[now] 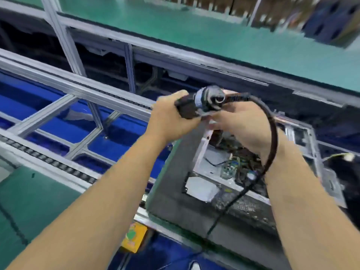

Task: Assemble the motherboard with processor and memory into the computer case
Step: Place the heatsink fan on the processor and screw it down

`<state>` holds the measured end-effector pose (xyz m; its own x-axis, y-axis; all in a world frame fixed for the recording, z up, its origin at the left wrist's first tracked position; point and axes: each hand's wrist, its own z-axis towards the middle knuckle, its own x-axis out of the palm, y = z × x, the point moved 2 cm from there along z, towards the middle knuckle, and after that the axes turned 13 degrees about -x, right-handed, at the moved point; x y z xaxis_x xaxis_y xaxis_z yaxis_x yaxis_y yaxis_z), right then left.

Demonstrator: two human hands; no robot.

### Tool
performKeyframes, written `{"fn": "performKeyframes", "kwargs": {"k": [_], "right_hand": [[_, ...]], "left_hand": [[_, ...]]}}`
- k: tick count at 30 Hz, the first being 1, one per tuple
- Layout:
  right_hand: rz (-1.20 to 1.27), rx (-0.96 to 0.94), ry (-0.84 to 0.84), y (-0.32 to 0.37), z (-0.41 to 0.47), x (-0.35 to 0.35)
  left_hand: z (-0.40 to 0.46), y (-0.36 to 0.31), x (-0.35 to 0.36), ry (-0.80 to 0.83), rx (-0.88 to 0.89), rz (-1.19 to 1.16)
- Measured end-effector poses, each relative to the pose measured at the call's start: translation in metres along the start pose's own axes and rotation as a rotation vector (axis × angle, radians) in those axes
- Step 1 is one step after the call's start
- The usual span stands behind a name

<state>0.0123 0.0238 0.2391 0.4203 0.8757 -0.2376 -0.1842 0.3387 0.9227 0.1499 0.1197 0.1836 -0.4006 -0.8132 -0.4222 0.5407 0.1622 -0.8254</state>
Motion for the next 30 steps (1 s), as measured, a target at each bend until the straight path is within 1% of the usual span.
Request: {"fn": "performKeyframes", "kwargs": {"k": [2,4,5,7,9,10,12,14,15,16,17,18,19,20,21,24,26,27,29,30], "right_hand": [[0.045,-0.11,-0.078,-0.003,-0.002,-0.032],[0.078,-0.175,-0.185,-0.005,-0.004,-0.06],[0.07,-0.196,-0.269,-0.006,-0.005,-0.074],[0.044,-0.222,-0.49,-0.009,-0.007,-0.1],[-0.01,-0.243,-0.679,-0.015,-0.011,-0.123],[-0.048,-0.252,-0.728,-0.018,-0.014,-0.133],[-0.096,-0.239,-0.777,-0.028,-0.021,-0.152],[-0.078,-0.206,-0.828,-0.042,-0.031,-0.171],[-0.05,-0.19,-0.843,-0.049,-0.037,-0.179],[-0.014,-0.19,-0.852,-0.055,-0.043,-0.188],[0.02,-0.191,-0.844,-0.059,-0.048,-0.192],[0.021,-0.194,-0.847,-0.063,-0.053,-0.197],[-0.005,-0.188,-0.856,-0.066,-0.058,-0.2],[-0.031,-0.184,-0.866,-0.069,-0.062,-0.202],[-0.036,-0.185,-0.888,-0.071,-0.065,-0.201],[0.061,-0.214,-0.965,-0.072,-0.069,-0.196],[0.099,-0.22,-0.969,-0.071,-0.067,-0.191],[0.094,-0.215,-0.955,-0.072,-0.065,-0.187],[0.066,-0.205,-0.913,-0.074,-0.061,-0.179],[0.057,-0.195,-0.893,-0.077,-0.059,-0.175]], "left_hand": [[0.025,-0.047,0.031,0.071,0.034,-0.015],[0.039,-0.086,0.068,0.098,0.071,0.022],[0.042,-0.103,0.086,0.111,0.071,0.034],[0.041,-0.128,0.122,0.177,0.077,0.008],[0.038,-0.146,0.151,0.302,0.068,-0.116],[0.036,-0.153,0.163,0.388,0.076,-0.171],[0.034,-0.157,0.18,0.582,0.094,-0.242],[0.034,-0.149,0.19,0.753,0.059,-0.286],[0.034,-0.141,0.193,0.767,0.035,-0.294],[0.036,-0.131,0.198,0.723,0.011,-0.294],[0.037,-0.116,0.199,0.618,-0.027,-0.271],[0.036,-0.1,0.202,0.53,-0.065,-0.219],[0.035,-0.082,0.207,0.486,-0.096,-0.131],[0.029,-0.063,0.213,0.497,-0.127,-0.015],[0.02,-0.044,0.219,0.554,-0.17,0.11],[-0.016,0.011,0.234,0.776,-0.39,0.427],[-0.037,0.033,0.238,0.927,-0.549,0.58],[-0.045,0.039,0.24,1.03,-0.6,0.667],[-0.055,0.043,0.243,1.171,-0.625,0.768],[-0.057,0.046,0.244,1.203,-0.625,0.775]]}}
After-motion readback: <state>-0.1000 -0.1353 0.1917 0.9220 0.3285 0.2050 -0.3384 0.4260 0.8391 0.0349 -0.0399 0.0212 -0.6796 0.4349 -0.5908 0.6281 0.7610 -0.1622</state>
